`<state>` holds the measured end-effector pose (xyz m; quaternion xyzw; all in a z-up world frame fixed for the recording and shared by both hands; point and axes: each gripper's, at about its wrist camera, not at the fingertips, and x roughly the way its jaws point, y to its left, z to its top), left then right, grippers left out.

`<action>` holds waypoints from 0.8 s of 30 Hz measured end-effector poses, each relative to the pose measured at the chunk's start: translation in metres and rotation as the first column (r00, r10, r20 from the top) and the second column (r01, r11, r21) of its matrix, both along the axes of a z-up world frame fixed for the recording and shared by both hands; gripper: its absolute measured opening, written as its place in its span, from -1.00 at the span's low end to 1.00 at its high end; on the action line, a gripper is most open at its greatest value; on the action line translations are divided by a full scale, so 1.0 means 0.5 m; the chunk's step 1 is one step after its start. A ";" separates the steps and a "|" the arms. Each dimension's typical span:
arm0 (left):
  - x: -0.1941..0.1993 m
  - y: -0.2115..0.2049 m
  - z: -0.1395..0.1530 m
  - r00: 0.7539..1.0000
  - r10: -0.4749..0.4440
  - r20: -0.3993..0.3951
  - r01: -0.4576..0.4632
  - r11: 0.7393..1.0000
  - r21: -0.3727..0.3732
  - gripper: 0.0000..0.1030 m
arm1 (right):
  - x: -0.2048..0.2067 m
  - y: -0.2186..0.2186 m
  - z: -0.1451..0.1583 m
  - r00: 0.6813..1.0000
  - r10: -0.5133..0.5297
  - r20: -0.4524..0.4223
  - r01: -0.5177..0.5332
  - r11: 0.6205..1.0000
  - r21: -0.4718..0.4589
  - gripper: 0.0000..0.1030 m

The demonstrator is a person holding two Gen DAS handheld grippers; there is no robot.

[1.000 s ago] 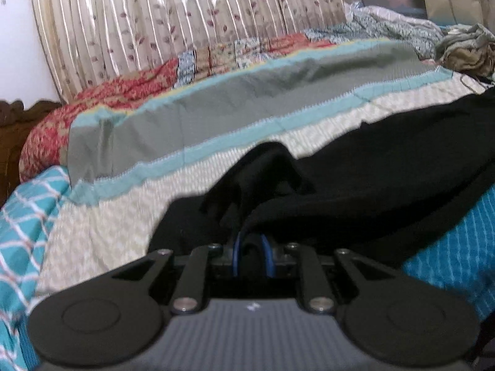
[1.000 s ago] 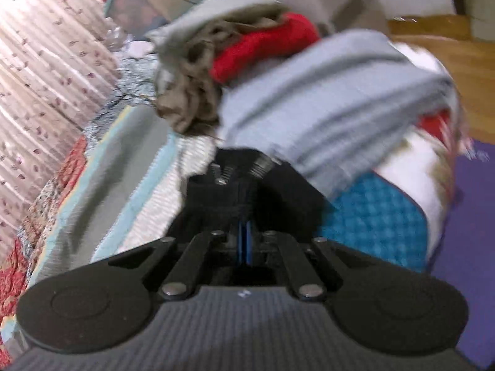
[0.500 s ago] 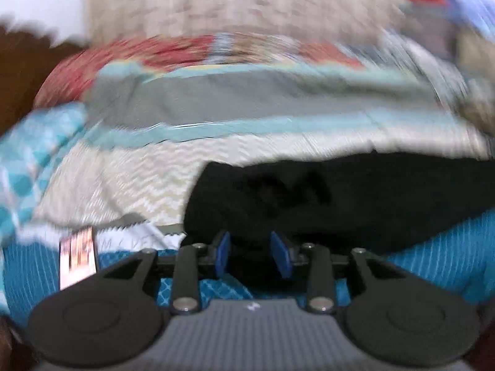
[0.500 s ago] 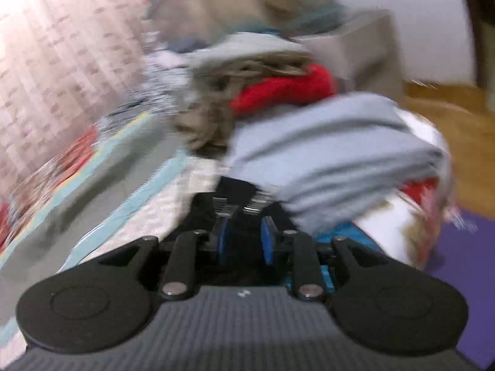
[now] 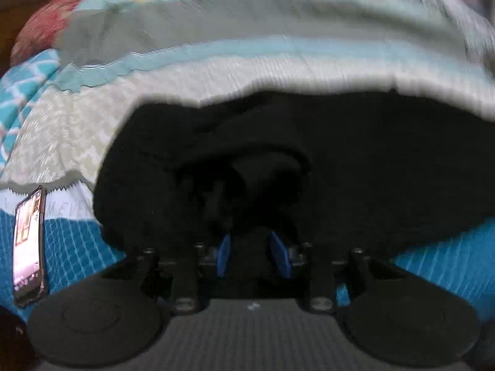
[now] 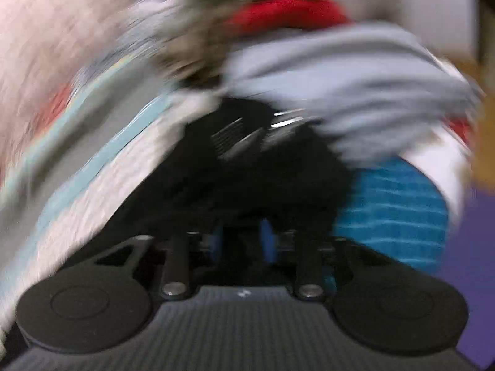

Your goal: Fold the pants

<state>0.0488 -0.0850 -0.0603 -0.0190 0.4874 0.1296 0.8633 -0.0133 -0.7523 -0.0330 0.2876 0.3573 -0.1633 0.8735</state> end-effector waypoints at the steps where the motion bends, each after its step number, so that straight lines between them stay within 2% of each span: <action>1: -0.017 -0.006 0.008 0.999 -0.029 0.022 0.029 1.000 0.011 -0.42 | -0.012 -0.031 -0.002 0.999 -0.033 0.002 0.033 0.997 0.071 -1.00; 2: -0.032 -0.004 0.023 0.998 -0.047 0.044 0.048 0.999 -0.013 -0.42 | -0.021 -0.043 0.003 0.999 -0.035 0.010 0.034 0.994 0.103 -1.00; 3: -0.052 0.011 0.050 0.995 -0.050 0.087 0.056 0.996 -0.071 -0.39 | -0.027 -0.036 0.018 1.000 -0.012 0.010 0.012 0.998 0.069 -0.92; 4: -0.072 0.032 0.076 0.990 -0.032 0.138 0.050 0.991 -0.126 -0.30 | -0.031 -0.018 0.035 1.000 0.015 0.007 -0.015 1.000 0.003 -0.76; 5: -0.089 0.054 0.100 0.981 0.004 0.195 0.028 0.986 -0.166 -0.12 | -0.035 0.004 0.050 0.999 0.042 0.010 -0.042 0.998 -0.052 -0.60; 6: -0.106 0.083 0.125 0.967 0.058 0.248 -0.010 0.982 -0.191 0.00 | -0.040 0.031 0.064 0.996 0.083 0.027 -0.081 0.993 -0.090 -0.36; 7: -0.119 0.118 0.147 0.948 0.127 0.291 -0.066 0.975 -0.210 0.18 | -0.041 0.053 0.075 0.992 0.120 0.050 -0.115 0.989 -0.097 -0.32; 9: -0.125 0.183 0.170 0.915 0.238 0.326 -0.162 0.956 -0.244 0.18 | -0.026 0.118 0.088 0.972 0.221 0.083 -0.214 0.973 -0.081 -0.32; 10: -0.115 0.214 0.172 0.906 0.284 0.315 -0.209 0.945 -0.250 0.18 | -0.014 0.159 0.091 0.957 0.277 0.090 -0.271 0.960 -0.075 -0.32; 12: -0.083 0.254 0.162 0.899 0.336 0.282 -0.271 0.930 -0.247 0.24 | 0.021 0.262 0.099 0.899 0.426 0.104 -0.421 0.905 -0.067 -0.32; 14: -0.035 0.284 0.137 0.910 0.343 0.233 -0.271 0.917 -0.293 0.48 | 0.059 0.391 0.103 0.807 0.581 0.106 -0.580 0.814 -0.043 -0.33; 15: -0.011 0.287 0.124 0.920 0.331 0.210 -0.251 0.909 -0.331 0.53 | 0.081 0.450 0.103 0.760 0.641 0.109 -0.643 0.765 -0.021 -0.32; 16: 0.015 0.289 0.110 0.932 0.308 0.190 -0.220 0.900 -0.376 0.53 | 0.096 0.525 0.101 0.694 0.711 0.110 -0.716 0.698 0.010 -0.33; 17: 0.035 0.289 0.101 0.941 0.288 0.176 -0.197 0.892 -0.407 0.32 | 0.111 0.582 0.099 0.646 0.755 0.109 -0.762 0.647 0.032 -0.33; 18: 0.052 0.286 0.093 0.952 0.262 0.156 -0.175 0.888 -0.426 0.03 | 0.117 0.660 0.098 0.578 0.809 0.106 -0.816 0.575 0.060 -0.33; 19: 0.052 0.276 0.087 0.960 0.243 0.137 -0.165 0.890 -0.426 -0.61 | 0.119 0.723 0.098 0.518 0.848 0.107 -0.855 0.512 0.079 -0.33; 20: 0.044 0.272 0.082 0.961 0.247 0.125 -0.172 0.887 -0.428 -0.71 | 0.120 0.782 0.099 0.456 0.883 0.112 -0.889 0.448 0.091 -0.33; 21: 0.025 0.265 0.090 0.950 0.279 0.142 -0.194 0.882 -0.430 -0.72 | 0.111 0.850 0.103 0.381 0.917 0.117 -0.924 0.372 0.093 -0.33; 22: -0.005 0.259 0.105 0.933 0.302 0.195 -0.199 0.885 -0.420 -0.75 | 0.101 0.900 0.104 0.325 0.938 0.118 -0.945 0.316 0.091 -0.33; 24: -0.071 0.244 0.136 0.873 0.359 0.331 -0.237 0.904 -0.355 -0.82 | 0.076 0.985 0.097 0.213 0.968 0.134 -0.974 0.200 0.104 -0.33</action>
